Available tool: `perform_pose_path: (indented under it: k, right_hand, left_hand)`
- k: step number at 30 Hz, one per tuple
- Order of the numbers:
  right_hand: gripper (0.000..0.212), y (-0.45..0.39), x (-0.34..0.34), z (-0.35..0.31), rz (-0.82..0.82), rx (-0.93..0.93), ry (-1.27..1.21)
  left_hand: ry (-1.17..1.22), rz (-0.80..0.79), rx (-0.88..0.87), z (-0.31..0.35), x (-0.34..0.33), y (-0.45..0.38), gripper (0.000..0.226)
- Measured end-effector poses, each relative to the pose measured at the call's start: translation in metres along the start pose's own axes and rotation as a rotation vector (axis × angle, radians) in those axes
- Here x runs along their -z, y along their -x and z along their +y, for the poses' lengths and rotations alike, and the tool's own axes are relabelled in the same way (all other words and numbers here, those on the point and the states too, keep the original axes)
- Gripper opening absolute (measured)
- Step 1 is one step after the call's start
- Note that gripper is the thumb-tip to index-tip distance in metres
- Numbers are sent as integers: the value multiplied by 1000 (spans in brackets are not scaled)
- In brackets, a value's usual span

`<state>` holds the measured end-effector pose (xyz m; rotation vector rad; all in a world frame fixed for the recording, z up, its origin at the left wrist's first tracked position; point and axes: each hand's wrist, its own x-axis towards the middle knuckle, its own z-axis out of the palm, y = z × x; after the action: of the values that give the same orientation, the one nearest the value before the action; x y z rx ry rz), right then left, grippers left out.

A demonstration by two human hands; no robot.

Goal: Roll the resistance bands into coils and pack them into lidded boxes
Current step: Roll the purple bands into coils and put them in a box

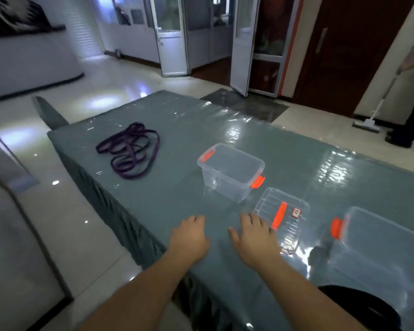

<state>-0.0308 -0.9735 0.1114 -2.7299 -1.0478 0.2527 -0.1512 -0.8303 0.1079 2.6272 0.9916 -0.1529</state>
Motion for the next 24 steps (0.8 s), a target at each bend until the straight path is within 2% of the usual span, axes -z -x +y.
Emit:
perform_pose_path:
  k: [5, 10, 19, 24]
  right_hand:
    - [61, -35, -6, -127, -1, 105, -69]
    - [62, -59, -25, -222, -42, 175, -115]
    - [59, -100, -67, -332, -182, 350, -61]
    - [59, -148, -95, -378, -276, 372, -22]
  left_hand:
    - [37, 8, 124, -119, 28, 0, 41]
    - [68, 112, 181, -204, 37, 15, 32]
    - [136, 135, 366, -301, 61, 11, 31]
    - [138, 156, 441, -361, 80, -23, 42]
